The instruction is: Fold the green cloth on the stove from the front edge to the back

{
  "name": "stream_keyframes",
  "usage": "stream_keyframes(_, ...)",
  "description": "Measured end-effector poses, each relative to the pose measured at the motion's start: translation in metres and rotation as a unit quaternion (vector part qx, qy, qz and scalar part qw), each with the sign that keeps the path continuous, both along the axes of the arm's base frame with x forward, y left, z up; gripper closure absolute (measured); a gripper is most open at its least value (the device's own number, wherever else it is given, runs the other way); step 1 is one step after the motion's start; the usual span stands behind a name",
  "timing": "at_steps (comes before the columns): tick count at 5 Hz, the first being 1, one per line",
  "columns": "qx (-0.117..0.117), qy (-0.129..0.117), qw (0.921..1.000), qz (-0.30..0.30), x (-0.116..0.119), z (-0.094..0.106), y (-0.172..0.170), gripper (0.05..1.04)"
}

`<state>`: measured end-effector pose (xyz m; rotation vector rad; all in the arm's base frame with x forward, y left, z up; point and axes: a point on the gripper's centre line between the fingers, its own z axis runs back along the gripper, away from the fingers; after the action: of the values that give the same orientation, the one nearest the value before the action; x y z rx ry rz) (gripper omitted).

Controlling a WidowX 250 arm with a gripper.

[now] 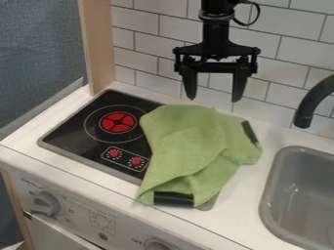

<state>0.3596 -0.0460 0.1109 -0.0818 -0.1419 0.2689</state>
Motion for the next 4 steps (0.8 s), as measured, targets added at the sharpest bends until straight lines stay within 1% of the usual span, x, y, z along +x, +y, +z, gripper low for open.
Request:
stream_keyframes(1,0.003,0.020,0.9998,0.000,-0.004,-0.012,0.000,0.083)
stream_keyframes(2,0.015,0.029,0.9995,0.000,-0.008,-0.016,-0.002,0.083)
stream_keyframes(3,0.019,0.048,0.9986,-0.004,-0.017,-0.023,-0.001,0.083)
stream_keyframes(4,0.043,0.038,0.9982,-0.016,-0.026,-0.013,-0.004,0.083)
